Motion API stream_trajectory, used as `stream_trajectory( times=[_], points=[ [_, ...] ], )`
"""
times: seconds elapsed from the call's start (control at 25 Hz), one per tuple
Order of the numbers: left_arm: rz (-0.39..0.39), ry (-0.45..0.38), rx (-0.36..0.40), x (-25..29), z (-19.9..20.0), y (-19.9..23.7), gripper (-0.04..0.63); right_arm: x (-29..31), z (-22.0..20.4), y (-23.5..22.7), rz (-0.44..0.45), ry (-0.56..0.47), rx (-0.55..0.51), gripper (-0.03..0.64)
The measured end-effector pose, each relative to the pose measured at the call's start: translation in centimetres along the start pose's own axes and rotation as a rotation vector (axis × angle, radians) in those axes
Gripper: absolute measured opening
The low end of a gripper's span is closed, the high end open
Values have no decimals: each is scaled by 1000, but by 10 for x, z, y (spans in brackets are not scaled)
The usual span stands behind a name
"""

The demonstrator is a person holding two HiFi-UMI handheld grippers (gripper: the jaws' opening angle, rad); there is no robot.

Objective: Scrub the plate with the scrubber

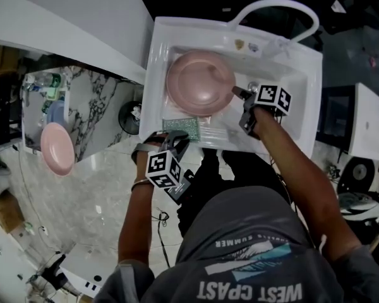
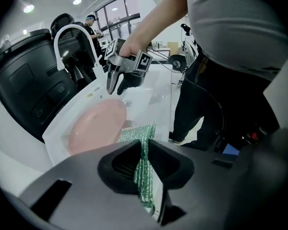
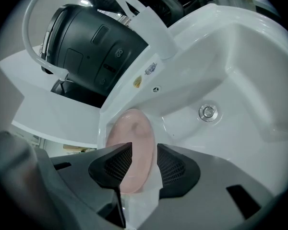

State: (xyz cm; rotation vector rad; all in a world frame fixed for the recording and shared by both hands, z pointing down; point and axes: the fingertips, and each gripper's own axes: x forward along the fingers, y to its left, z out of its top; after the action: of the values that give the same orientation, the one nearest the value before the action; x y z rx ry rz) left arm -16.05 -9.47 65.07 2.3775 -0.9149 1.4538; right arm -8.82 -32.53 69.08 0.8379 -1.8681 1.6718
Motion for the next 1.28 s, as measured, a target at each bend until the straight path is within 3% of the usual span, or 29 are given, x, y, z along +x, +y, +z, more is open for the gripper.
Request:
stream_trajectory(
  times=[0.28,0.6,0.92,1.12,1.28],
  points=[
    [-41,-1,36,5,0,6,66,-32,-1,-9,11,-51,19,179],
    [-95,4,60,17,-8,3,87,-77,-13,-1,94,-115,60,175],
    [-143,-10,84,15,-10,-7,175,-125,-28,9,139,-188,86,164],
    [-83,-46,88,-11,8,-1,174,-162,-33,29,221,-219,61,149],
    [12,-208,6,-64,49,9,57,-206,-39,80,358,-263,-81,67]
  ],
)
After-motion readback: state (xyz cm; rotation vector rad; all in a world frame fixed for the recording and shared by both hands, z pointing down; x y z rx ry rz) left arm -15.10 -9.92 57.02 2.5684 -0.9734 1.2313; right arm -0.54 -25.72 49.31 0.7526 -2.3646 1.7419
